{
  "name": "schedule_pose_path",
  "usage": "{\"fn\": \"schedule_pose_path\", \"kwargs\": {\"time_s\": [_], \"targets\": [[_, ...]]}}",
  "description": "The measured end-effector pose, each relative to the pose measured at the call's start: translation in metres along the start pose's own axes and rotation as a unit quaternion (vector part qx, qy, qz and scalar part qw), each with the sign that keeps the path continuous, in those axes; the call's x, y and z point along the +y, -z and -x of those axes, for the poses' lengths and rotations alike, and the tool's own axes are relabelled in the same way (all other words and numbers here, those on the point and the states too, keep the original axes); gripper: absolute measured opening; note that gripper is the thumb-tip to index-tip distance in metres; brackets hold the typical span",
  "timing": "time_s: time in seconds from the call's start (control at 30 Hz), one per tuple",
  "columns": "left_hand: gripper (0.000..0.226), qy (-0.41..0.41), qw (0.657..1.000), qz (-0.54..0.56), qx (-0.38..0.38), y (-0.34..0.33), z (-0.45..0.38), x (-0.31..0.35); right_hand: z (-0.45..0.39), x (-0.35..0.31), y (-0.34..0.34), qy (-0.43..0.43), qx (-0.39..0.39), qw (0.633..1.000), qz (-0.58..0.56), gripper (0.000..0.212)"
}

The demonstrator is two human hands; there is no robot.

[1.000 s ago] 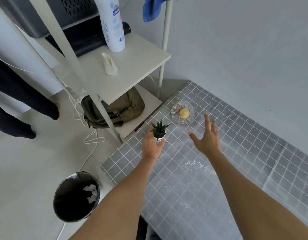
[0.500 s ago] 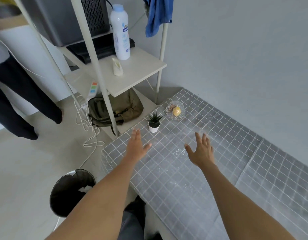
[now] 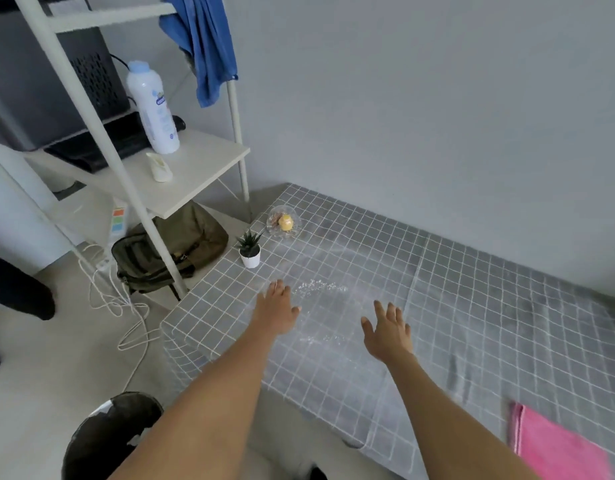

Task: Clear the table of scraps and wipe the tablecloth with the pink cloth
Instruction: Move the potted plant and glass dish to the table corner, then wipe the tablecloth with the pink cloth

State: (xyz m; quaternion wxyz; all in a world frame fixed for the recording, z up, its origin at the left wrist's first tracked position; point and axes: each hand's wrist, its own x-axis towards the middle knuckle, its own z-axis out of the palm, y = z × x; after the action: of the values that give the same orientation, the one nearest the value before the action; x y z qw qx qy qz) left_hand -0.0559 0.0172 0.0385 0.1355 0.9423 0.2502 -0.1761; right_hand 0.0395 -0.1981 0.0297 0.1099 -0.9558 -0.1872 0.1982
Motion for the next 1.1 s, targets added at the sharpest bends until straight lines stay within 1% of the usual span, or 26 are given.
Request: {"fn": "schedule_pose_path", "kwargs": {"time_s": [0.23, 0.4, 0.63, 0.73, 0.87, 1.1], "targets": [[0.062, -0.127, 0.992, -0.026, -0.012, -0.008, 0.020, 0.059, 0.056, 0.052, -0.003, -0.092, 0.033, 0.995, -0.015, 0.060], [0.061, -0.180, 0.981, -0.061, -0.044, -0.030, 0.045, 0.088, 0.104, 0.090, -0.011, -0.156, 0.037, 0.987, -0.032, 0.062], [0.060, -0.243, 0.963, -0.085, -0.075, -0.061, 0.073, 0.149, 0.156, 0.148, -0.014, -0.210, 0.042, 0.976, -0.051, 0.063], [0.059, -0.255, 0.960, -0.083, -0.076, -0.075, 0.084, 0.179, 0.167, 0.177, -0.012, -0.218, 0.038, 0.973, -0.056, 0.064], [0.060, -0.259, 0.959, -0.082, -0.083, -0.099, 0.101, 0.219, 0.181, 0.219, -0.005, -0.199, 0.018, 0.978, -0.056, 0.069], [0.068, -0.277, 0.953, -0.074, -0.093, -0.155, 0.138, 0.303, 0.204, 0.303, -0.006, -0.175, -0.024, 0.984, -0.010, 0.078]]}}
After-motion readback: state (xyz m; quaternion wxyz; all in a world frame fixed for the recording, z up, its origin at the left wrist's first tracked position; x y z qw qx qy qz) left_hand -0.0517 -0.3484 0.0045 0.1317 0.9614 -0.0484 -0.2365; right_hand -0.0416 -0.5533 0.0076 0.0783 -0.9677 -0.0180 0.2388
